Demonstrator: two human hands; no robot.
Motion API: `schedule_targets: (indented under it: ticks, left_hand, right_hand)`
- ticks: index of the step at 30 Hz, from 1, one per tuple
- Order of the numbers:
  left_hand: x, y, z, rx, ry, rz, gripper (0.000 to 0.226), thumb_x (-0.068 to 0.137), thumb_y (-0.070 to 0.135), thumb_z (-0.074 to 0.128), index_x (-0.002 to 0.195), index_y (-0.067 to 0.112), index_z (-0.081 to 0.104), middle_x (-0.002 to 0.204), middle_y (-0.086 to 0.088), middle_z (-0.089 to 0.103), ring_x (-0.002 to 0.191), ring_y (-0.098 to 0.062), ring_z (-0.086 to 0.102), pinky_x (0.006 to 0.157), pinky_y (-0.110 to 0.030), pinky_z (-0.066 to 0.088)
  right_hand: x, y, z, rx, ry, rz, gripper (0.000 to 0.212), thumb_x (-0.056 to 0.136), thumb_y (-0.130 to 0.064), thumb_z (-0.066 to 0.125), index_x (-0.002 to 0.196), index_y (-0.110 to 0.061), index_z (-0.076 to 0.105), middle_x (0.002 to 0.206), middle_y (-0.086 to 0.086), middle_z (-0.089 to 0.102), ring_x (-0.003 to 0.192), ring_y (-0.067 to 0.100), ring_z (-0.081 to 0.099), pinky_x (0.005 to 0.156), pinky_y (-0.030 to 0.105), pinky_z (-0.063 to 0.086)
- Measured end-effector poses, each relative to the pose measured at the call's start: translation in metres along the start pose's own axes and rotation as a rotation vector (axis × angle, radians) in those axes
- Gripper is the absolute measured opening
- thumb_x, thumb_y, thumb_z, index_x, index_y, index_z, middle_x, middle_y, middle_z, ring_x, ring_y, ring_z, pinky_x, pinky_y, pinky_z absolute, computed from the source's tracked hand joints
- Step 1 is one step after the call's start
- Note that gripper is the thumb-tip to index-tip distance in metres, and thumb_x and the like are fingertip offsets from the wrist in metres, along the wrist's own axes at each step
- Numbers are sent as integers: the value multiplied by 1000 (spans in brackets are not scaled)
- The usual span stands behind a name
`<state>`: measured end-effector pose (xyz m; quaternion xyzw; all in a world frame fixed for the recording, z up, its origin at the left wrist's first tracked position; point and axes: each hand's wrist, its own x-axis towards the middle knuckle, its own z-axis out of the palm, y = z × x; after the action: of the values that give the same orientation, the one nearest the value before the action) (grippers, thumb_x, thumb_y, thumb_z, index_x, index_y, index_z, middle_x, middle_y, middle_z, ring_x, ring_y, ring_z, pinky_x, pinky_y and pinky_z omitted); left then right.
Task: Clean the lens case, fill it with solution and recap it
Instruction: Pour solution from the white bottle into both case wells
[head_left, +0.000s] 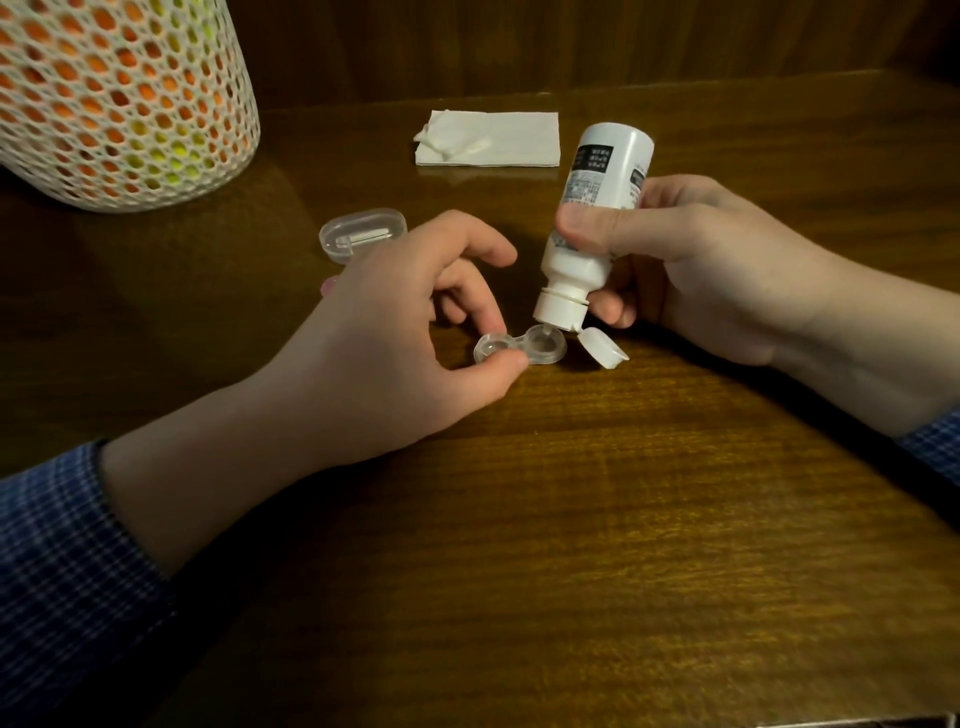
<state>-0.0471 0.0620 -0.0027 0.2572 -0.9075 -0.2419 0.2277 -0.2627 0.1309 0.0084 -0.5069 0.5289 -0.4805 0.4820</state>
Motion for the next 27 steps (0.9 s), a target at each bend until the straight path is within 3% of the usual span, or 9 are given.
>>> schedule_targets:
  ticks: [15,27]
  left_hand:
    - [0,2,0,-26,-4,-3,61,77,38,78,132,24,58,88,18,71,93,-2,67,79,-9,47]
    - [0,1,0,-25,-9,4,61,78,34,82,133,22,57,88,17,72,91,-2,67,80,-10,48]
  right_hand:
    - [3,4,-2,-11,-18,-26,23,90,-30,67,95,-7,65,77,6,66,56,14,53,51,23,42]
    - [2,3,-1,-14,6,-18,23,88,-30,69,96,-8,66,88,14,64,57,13,54,51,22,43]
